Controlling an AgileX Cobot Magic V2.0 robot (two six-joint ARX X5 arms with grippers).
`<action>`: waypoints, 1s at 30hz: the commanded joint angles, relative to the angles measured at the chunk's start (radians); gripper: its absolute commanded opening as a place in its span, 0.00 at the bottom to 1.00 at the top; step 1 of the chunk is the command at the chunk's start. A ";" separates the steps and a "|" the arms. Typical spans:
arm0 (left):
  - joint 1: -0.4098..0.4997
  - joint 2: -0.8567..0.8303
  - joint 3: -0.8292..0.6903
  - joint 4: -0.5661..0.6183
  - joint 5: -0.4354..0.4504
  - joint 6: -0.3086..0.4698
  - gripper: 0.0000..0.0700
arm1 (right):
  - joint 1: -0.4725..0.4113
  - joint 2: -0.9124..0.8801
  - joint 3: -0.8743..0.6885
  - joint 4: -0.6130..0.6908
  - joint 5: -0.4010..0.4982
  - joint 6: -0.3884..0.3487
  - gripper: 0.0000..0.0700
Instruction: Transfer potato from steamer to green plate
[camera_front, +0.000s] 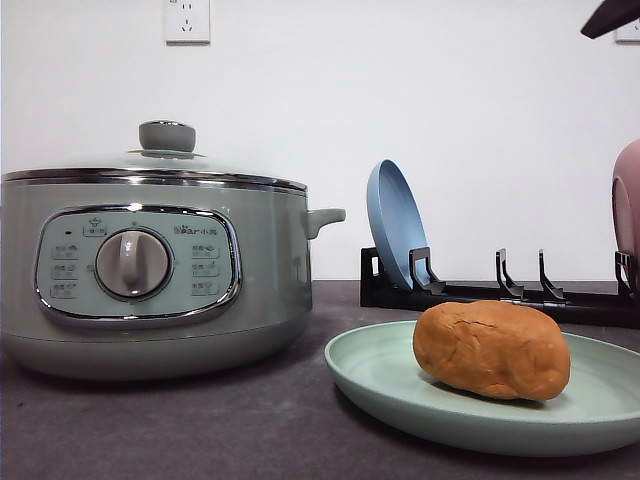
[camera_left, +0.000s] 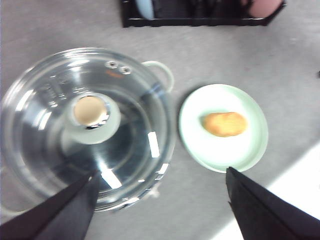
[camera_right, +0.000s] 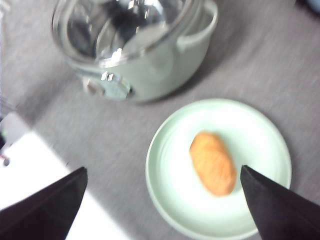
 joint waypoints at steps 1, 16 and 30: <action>-0.006 0.003 0.023 -0.032 0.029 -0.001 0.72 | 0.005 0.006 0.020 -0.004 -0.011 0.010 0.88; -0.009 0.002 0.023 -0.032 0.045 0.000 0.02 | 0.005 0.006 0.020 -0.006 -0.010 -0.027 0.00; -0.009 0.002 0.023 -0.032 0.045 -0.001 0.02 | 0.005 0.006 0.020 0.018 -0.011 -0.027 0.00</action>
